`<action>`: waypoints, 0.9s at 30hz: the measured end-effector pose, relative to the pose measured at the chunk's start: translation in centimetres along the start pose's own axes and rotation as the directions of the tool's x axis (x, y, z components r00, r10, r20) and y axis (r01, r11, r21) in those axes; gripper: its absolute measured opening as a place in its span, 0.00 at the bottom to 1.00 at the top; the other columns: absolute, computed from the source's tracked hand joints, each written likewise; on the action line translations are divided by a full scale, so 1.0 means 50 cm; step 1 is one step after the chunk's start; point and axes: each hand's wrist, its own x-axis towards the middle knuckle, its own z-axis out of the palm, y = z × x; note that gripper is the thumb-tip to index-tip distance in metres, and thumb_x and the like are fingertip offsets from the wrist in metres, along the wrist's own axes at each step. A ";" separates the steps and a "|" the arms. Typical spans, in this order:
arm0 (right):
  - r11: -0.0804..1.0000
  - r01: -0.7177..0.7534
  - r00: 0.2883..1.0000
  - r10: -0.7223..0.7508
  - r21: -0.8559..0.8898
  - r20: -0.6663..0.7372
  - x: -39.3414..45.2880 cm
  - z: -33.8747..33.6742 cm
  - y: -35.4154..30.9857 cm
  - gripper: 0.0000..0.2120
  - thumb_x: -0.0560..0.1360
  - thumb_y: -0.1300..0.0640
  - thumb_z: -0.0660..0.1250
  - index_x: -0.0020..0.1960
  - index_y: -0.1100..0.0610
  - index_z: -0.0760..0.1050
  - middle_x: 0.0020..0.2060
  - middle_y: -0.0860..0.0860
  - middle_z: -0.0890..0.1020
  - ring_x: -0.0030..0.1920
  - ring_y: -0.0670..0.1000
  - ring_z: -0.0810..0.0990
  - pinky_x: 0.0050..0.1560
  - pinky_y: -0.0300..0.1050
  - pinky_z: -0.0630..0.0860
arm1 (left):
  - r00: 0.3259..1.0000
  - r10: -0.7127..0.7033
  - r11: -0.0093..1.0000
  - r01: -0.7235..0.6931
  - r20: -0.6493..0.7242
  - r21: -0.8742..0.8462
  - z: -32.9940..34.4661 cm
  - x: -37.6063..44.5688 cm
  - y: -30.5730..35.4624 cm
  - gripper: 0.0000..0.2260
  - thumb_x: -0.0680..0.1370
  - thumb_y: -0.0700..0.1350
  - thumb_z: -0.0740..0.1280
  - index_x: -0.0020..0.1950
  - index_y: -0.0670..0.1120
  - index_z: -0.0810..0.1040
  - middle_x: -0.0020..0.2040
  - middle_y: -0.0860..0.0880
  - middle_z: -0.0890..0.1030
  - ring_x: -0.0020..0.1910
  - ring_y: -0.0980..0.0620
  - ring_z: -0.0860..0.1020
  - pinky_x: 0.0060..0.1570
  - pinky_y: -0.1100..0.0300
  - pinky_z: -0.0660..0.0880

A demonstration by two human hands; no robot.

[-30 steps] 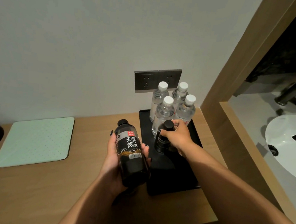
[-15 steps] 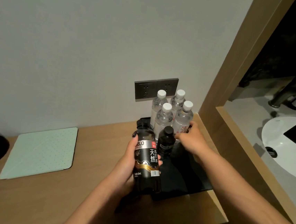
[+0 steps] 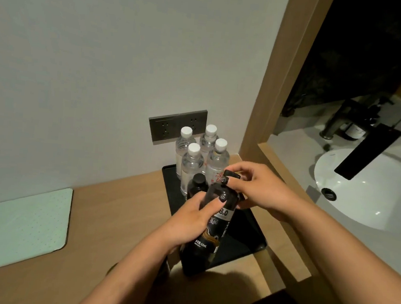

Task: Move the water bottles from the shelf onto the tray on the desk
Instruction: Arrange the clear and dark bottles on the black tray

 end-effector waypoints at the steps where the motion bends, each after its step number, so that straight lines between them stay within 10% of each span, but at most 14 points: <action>1: 1.000 0.009 1.000 -0.009 -0.006 0.011 -0.002 -0.010 0.004 0.08 0.76 0.59 0.65 0.55 0.54 0.77 0.49 0.56 0.80 0.44 0.53 0.82 0.42 0.48 0.82 | 1.000 0.006 0.999 -0.007 0.022 0.032 0.001 0.003 0.001 0.20 0.75 0.62 0.63 0.61 0.51 0.73 0.54 0.51 0.81 0.54 0.54 0.79 0.59 0.52 0.74; 4: 0.997 0.058 0.998 -0.059 -0.042 -0.023 -0.002 -0.034 0.018 0.07 0.74 0.60 0.67 0.51 0.51 0.78 0.48 0.52 0.80 0.48 0.52 0.82 0.45 0.50 0.82 | 0.997 0.065 0.996 -0.067 0.036 0.056 -0.003 0.016 0.022 0.13 0.78 0.55 0.63 0.58 0.51 0.76 0.51 0.54 0.81 0.52 0.56 0.79 0.55 0.59 0.74; 10: 0.935 0.071 0.977 -0.135 -0.348 -0.164 0.031 -0.056 0.064 0.10 0.71 0.59 0.70 0.49 0.48 0.76 0.46 0.46 0.79 0.50 0.48 0.77 0.49 0.44 0.74 | 0.909 0.220 0.952 -0.121 -0.354 0.281 -0.049 0.088 0.045 0.09 0.75 0.48 0.68 0.55 0.53 0.76 0.54 0.53 0.79 0.52 0.56 0.77 0.54 0.59 0.75; 19: 0.952 -0.021 0.976 -0.046 -0.306 -0.212 0.116 -0.062 0.144 0.12 0.71 0.62 0.71 0.52 0.51 0.77 0.50 0.48 0.79 0.51 0.49 0.76 0.49 0.43 0.72 | 0.959 0.216 0.611 0.014 -0.184 0.792 -0.037 0.159 -0.008 0.21 0.73 0.41 0.70 0.66 0.50 0.74 0.65 0.48 0.74 0.64 0.46 0.73 0.63 0.50 0.71; 27: 0.967 0.014 0.971 -0.074 -0.254 -0.228 0.163 -0.022 0.176 0.12 0.70 0.64 0.72 0.51 0.53 0.79 0.48 0.49 0.81 0.49 0.48 0.76 0.51 0.38 0.68 | 0.947 0.236 0.597 0.034 -0.216 0.802 -0.037 0.163 -0.014 0.18 0.73 0.35 0.69 0.61 0.48 0.78 0.61 0.46 0.75 0.59 0.44 0.75 0.59 0.49 0.73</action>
